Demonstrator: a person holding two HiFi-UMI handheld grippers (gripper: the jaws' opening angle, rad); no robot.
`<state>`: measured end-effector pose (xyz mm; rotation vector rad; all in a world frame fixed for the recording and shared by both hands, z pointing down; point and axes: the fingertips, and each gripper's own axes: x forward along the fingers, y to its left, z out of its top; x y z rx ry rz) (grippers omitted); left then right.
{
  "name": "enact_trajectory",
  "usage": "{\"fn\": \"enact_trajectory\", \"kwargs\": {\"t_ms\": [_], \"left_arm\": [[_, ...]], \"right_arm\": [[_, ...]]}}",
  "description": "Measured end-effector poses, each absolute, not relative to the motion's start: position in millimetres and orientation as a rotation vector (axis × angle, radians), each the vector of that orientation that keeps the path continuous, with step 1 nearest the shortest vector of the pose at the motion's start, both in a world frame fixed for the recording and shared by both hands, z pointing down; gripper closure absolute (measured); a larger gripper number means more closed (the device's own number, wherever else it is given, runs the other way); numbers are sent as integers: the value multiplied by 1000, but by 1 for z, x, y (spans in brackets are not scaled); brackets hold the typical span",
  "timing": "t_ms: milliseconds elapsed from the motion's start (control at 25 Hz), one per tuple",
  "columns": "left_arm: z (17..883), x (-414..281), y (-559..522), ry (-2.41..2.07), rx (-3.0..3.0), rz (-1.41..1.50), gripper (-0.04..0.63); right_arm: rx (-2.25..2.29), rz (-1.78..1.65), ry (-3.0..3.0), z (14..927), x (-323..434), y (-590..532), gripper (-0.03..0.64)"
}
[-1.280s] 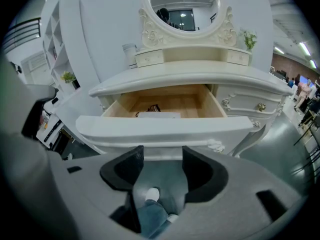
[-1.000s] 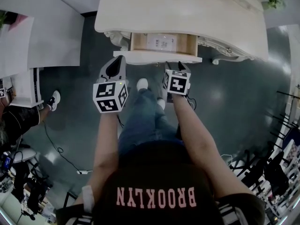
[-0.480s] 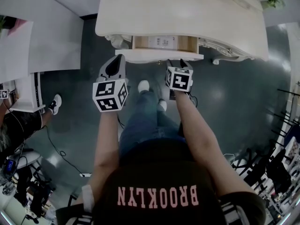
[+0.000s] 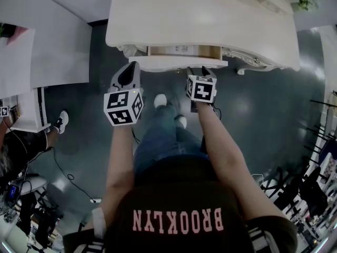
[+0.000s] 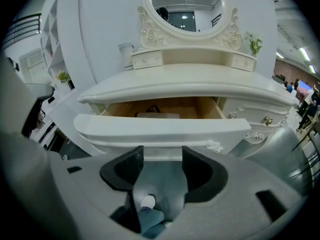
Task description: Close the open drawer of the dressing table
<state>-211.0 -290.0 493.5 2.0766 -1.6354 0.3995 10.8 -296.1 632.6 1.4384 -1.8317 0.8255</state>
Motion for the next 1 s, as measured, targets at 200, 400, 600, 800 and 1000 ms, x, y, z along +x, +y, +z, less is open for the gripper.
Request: {"fn": "enact_trajectory", "kwargs": {"t_ms": [200,400,600,800,1000], "left_arm": [[497,-215,-296,-1636,2067,397,592],[502,-222,-307,-1634,2055,399,592],[503,-226,-323,-1631,2067,400,592],[500,-224,-337,-1616,2096,393,592],[500,-226,-347,-1605,2108,394,592]], "right_arm": [[1448,825,-1831,632,10,-306,403],[1458,824,-1826,632,9,-320,403],[1464,826,-1826,634,7,-328,405],[1481,828,-1822,633,7,-338,403],[1504,826,-1818,632,6,-348,411]]}}
